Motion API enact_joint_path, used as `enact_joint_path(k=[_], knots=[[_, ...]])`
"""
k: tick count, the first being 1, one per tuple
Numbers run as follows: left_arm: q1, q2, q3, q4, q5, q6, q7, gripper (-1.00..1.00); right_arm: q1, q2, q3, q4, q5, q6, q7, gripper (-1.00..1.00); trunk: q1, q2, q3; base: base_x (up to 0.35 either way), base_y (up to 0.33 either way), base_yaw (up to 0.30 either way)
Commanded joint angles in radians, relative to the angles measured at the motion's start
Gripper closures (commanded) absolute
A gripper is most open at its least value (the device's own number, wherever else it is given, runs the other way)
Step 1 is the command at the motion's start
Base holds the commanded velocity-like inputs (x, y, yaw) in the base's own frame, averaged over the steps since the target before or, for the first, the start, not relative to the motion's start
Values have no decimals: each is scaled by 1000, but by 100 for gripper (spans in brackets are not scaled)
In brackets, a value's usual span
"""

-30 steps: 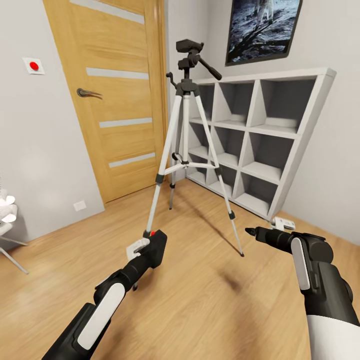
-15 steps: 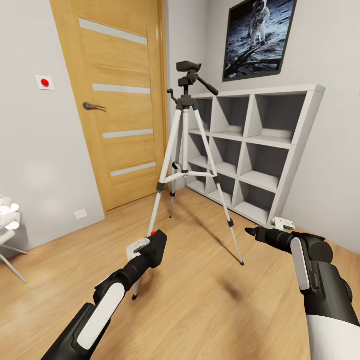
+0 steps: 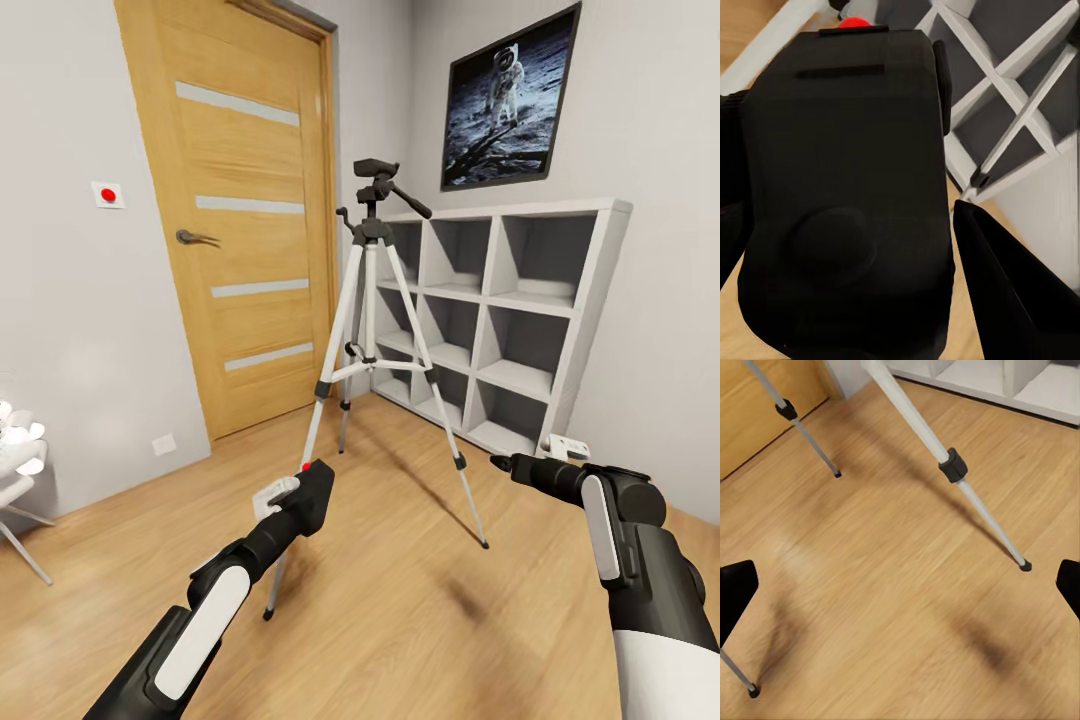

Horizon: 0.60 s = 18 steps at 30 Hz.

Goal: Attach the digital camera to the camera tripod in the bedroom.

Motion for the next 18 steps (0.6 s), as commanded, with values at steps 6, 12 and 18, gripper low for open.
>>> enact_joint_path(k=[6,12,18], knots=[[-1,1,-2,-2,7,1,8,100,-1,0,-1,-1,-10,6,-5,-100,-23,42,18,0,0,0],[-1,1,-2,-1,7,1,8,100,-1,0,0,1,-10,6,-5,-100,-46,84,37,0,0,0],[-1,1,-2,-1,7,1,8,100,-1,1,0,1,-10,5,-5,-100,-69,126,55,0,0,0]])
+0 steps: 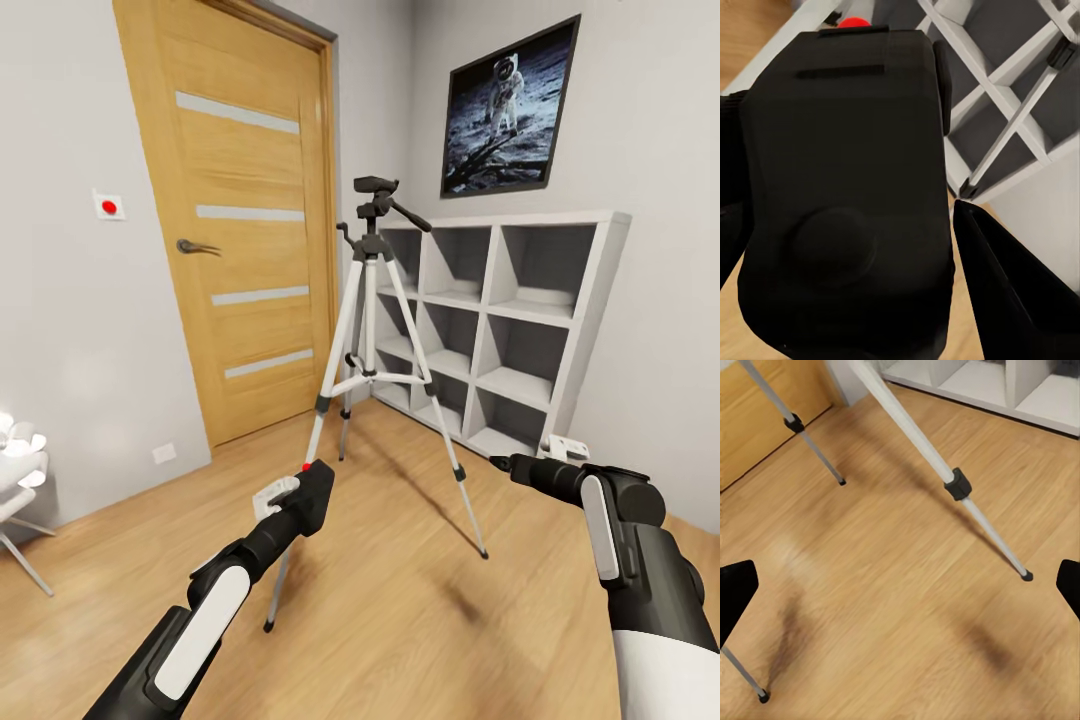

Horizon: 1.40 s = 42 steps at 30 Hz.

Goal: Attach the digital camera to the camera tripod in the bedroom.

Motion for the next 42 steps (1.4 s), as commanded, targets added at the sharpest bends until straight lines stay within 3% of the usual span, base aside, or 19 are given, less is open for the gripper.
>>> enact_joint_path(k=[1,42], knots=[[-1,1,-2,-2,7,1,8,100,-1,0,-1,-1,-8,5,-4,-100,-4,7,2,0,0,0],[-1,2,-2,1,7,1,8,100,-1,1,-2,-1,-8,0,-3,-100,-161,294,131,0,0,0]])
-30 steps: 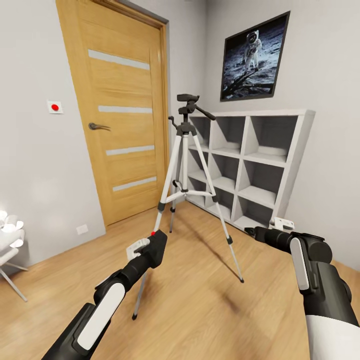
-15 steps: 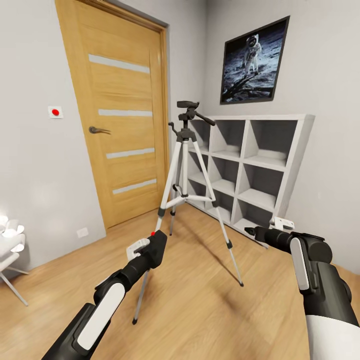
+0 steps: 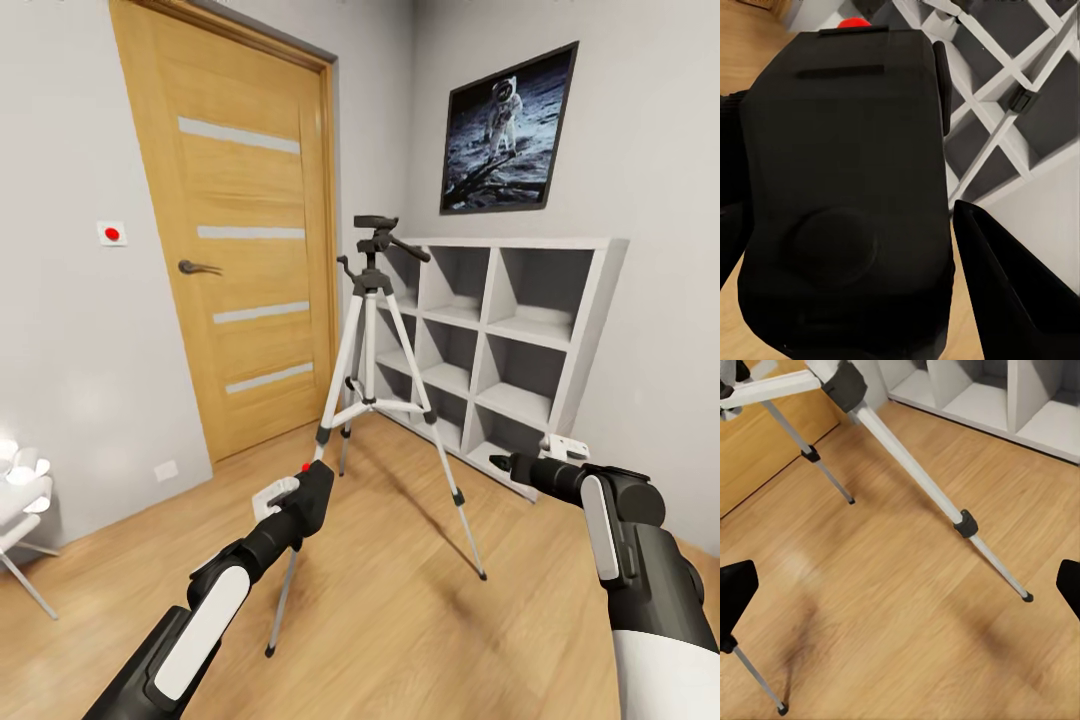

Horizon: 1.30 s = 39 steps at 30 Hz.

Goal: Attach the digital camera to the camera tripod in the bedroom.

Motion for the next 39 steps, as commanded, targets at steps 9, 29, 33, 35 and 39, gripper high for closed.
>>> enact_joint_path(k=[9,29,33,35,39], knots=[[-1,1,-2,-2,7,1,8,100,-1,-3,0,-1,-8,10,-4,-100,-35,63,27,0,0,0],[-1,1,-2,-5,7,1,9,100,-1,0,0,-1,-7,8,-4,-100,-111,203,90,0,0,0],[-1,1,-2,-5,7,1,10,100,0,0,0,-1,-7,8,-4,-100,-127,231,102,0,0,0],[-1,1,-2,-5,7,1,10,100,-1,-1,0,-1,-7,8,-4,-100,-134,245,109,0,0,0],[-1,1,-2,-5,7,1,10,100,-1,-1,0,-1,-8,8,-4,-100,-150,273,121,0,0,0]])
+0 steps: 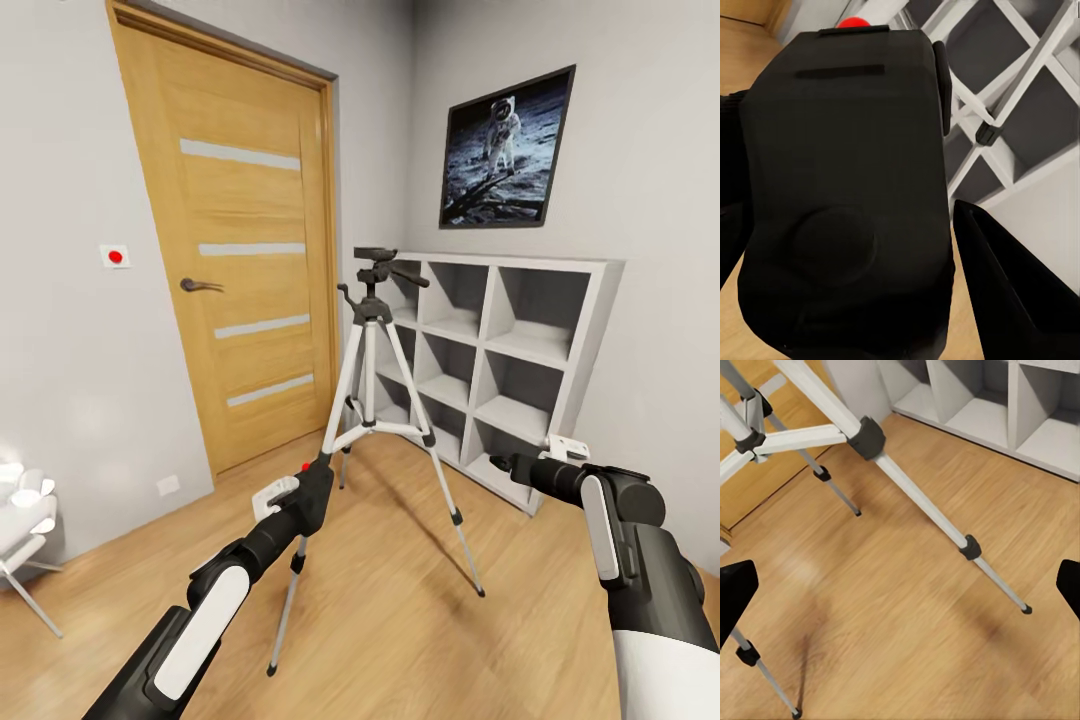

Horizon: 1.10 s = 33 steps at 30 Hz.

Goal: Attach the digital camera to the camera tripod in the bedroom.

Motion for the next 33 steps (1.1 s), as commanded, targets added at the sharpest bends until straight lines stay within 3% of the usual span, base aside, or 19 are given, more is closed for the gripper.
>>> enact_joint_path(k=[1,33], knots=[[-1,1,-2,-2,7,1,8,100,-1,0,-1,-1,-8,5,-4,-100,-4,7,2,0,0,0],[-1,1,-2,9,7,1,9,100,-1,-1,0,-1,-9,7,-4,-100,-127,231,102,0,0,0]])
